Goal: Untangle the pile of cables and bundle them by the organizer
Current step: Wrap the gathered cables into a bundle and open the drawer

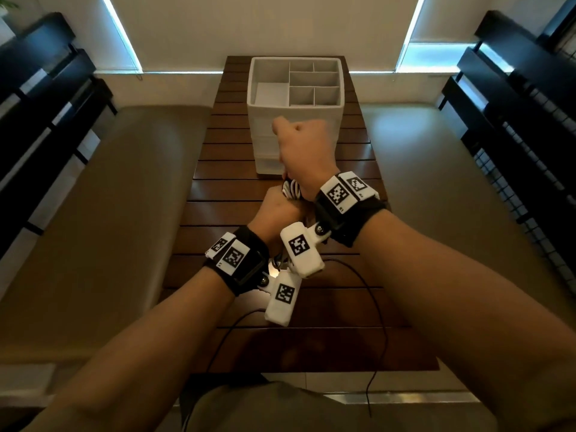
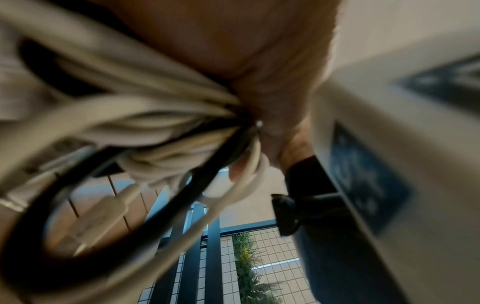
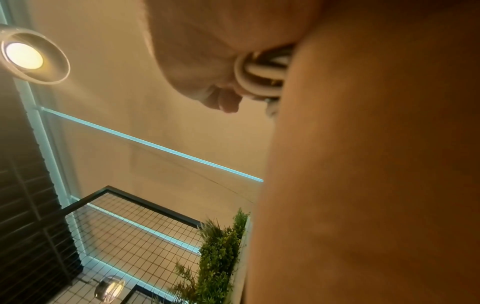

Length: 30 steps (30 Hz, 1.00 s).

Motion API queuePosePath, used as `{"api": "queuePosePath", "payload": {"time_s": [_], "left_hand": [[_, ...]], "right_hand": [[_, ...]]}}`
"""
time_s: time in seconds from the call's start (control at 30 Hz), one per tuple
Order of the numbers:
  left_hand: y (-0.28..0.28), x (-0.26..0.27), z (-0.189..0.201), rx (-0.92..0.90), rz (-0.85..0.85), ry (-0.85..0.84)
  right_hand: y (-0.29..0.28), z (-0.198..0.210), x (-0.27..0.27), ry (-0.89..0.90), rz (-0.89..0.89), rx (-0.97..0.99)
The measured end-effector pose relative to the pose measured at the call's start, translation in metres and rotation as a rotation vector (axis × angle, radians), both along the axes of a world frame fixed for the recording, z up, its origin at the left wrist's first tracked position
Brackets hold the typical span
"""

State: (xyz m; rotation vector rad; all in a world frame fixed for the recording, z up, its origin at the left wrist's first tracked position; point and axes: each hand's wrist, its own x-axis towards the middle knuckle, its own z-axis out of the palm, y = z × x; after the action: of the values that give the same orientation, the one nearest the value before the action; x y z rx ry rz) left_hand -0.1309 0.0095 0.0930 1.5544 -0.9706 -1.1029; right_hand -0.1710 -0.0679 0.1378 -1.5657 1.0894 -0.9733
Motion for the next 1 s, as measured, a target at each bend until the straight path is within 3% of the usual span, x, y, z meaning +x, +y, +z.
{"api": "queuePosePath", "payload": {"time_s": [0.1, 0.23, 0.27, 0.4, 0.5, 0.57, 0.63, 0.8, 1.0], "left_hand": [[0.002, 0.004, 0.0, -0.03, -0.016, -0.012], [0.005, 0.011, 0.007, -0.103, -0.022, 0.195], [0.003, 0.016, 0.007, -0.124, -0.007, 0.232], [-0.006, 0.036, 0.011, -0.17, 0.041, 0.44], [-0.009, 0.039, 0.008, -0.148, 0.019, 0.459], [-0.009, 0.038, 0.005, -0.15, -0.006, 0.437], [-0.011, 0.034, 0.003, -0.149, -0.006, 0.428], [-0.016, 0.032, -0.008, -0.102, 0.065, 0.481], [-0.019, 0.03, -0.022, -0.039, 0.057, 0.456]], "right_hand": [[0.0, 0.003, -0.003, -0.021, 0.021, -0.016], [-0.003, 0.015, -0.024, -0.33, 0.138, 0.132], [-0.005, 0.008, -0.03, -0.315, 0.163, 0.161], [0.017, -0.056, -0.051, -0.141, 0.523, 0.382], [0.039, -0.08, -0.062, -0.274, 0.745, 0.632], [0.041, -0.081, -0.064, -0.3, 0.799, 0.663], [0.041, -0.079, -0.064, -0.264, 0.811, 0.631], [0.045, -0.084, -0.056, -0.054, 0.639, 0.57], [0.055, -0.104, -0.053, -0.126, 0.516, 0.577]]}}
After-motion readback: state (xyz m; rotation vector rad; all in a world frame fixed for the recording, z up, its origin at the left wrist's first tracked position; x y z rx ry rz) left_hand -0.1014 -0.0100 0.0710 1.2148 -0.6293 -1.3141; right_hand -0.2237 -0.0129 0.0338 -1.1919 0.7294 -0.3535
